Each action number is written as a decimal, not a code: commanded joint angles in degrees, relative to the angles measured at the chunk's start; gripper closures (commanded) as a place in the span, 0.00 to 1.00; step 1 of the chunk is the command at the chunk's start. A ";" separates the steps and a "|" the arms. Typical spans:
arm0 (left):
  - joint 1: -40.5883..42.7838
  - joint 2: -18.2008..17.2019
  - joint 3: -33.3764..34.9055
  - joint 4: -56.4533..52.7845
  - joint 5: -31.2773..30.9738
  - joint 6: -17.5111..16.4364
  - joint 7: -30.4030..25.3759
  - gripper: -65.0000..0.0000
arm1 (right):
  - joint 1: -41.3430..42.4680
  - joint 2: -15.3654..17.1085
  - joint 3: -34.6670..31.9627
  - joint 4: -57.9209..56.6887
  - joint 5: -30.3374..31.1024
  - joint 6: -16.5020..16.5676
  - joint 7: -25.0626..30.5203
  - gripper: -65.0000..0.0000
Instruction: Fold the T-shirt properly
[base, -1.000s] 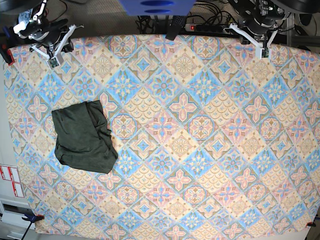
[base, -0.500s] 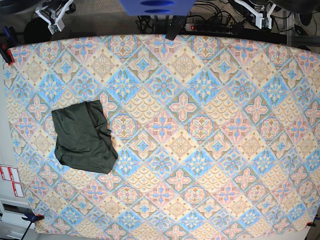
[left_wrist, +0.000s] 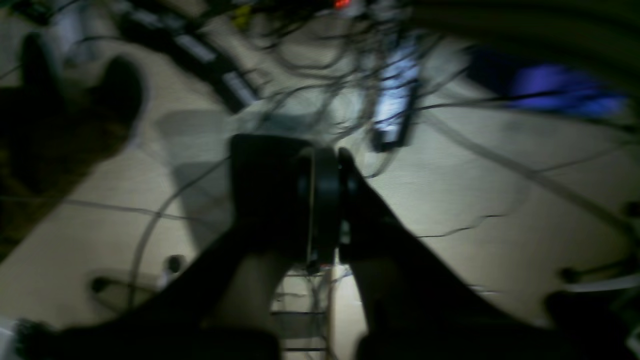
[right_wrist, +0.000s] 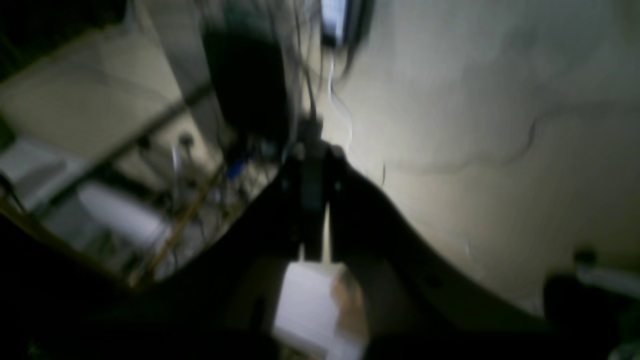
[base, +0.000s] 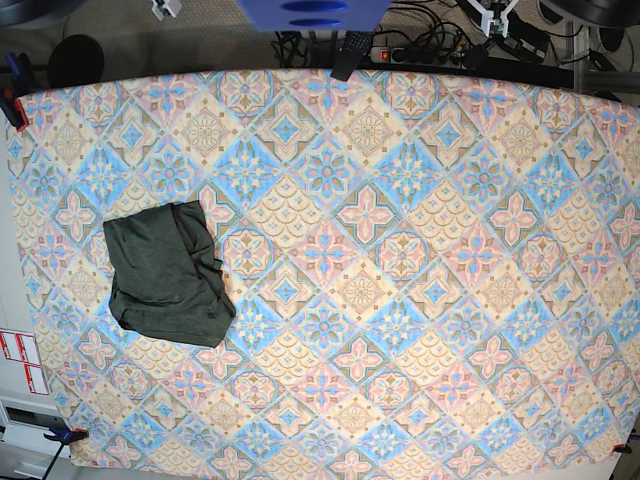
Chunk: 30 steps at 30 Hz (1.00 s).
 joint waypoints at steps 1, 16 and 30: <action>-0.37 -0.09 2.29 -3.67 0.63 -0.46 -2.80 1.00 | 1.24 0.51 0.01 -1.79 0.55 0.34 1.55 1.00; -17.25 0.18 14.25 -38.75 0.90 -0.46 -20.82 1.00 | 15.48 0.42 -3.15 -36.86 -4.99 0.34 30.39 1.00; -32.46 3.34 22.25 -67.76 0.81 -0.46 -37.79 1.00 | 22.60 -0.64 -3.33 -44.25 -6.84 -8.93 37.86 1.00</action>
